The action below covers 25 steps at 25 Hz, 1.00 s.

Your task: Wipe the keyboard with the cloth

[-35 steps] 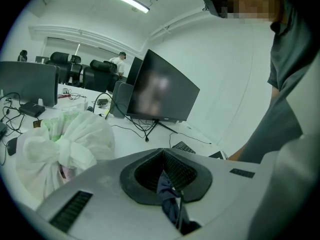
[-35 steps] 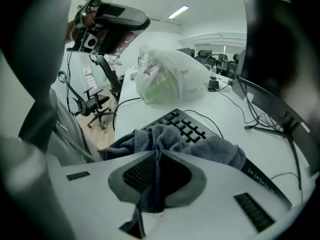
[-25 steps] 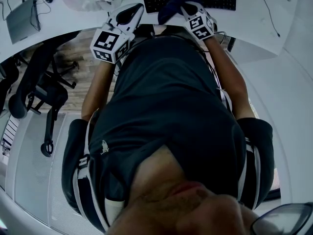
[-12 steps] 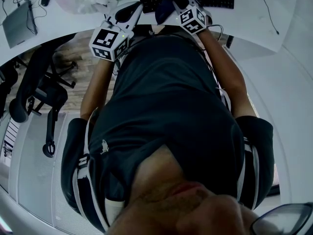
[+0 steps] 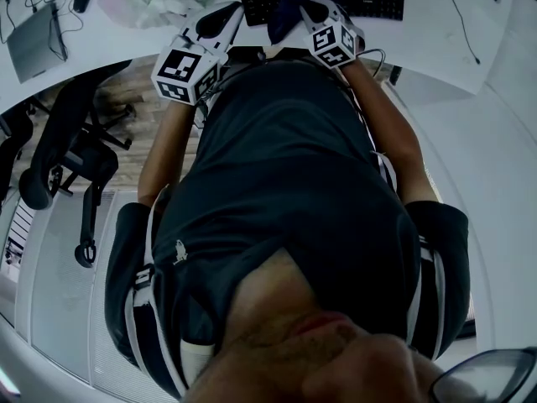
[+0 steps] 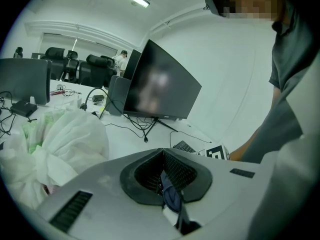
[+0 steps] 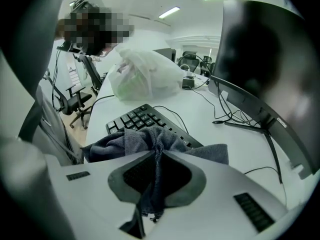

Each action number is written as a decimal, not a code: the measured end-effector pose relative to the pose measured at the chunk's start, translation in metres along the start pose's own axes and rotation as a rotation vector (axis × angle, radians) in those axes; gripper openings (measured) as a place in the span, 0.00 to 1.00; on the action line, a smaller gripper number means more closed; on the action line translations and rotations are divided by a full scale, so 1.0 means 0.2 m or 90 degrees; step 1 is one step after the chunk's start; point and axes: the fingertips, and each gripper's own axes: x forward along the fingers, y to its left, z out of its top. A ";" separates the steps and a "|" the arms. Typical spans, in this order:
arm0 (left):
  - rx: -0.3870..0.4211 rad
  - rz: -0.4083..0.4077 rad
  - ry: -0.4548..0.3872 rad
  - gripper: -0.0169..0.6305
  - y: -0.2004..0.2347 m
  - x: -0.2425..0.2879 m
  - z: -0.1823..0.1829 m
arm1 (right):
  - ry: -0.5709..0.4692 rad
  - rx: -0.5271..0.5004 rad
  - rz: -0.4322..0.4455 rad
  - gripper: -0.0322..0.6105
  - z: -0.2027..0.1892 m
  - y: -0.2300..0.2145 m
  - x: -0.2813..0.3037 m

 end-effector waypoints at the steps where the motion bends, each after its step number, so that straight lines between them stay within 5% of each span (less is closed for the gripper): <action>1: -0.001 0.000 0.001 0.04 0.00 0.01 0.00 | -0.003 0.001 -0.004 0.12 0.00 0.00 0.00; 25: -0.011 -0.020 0.011 0.03 0.01 0.18 0.04 | -0.027 -0.088 0.142 0.12 0.11 0.09 0.09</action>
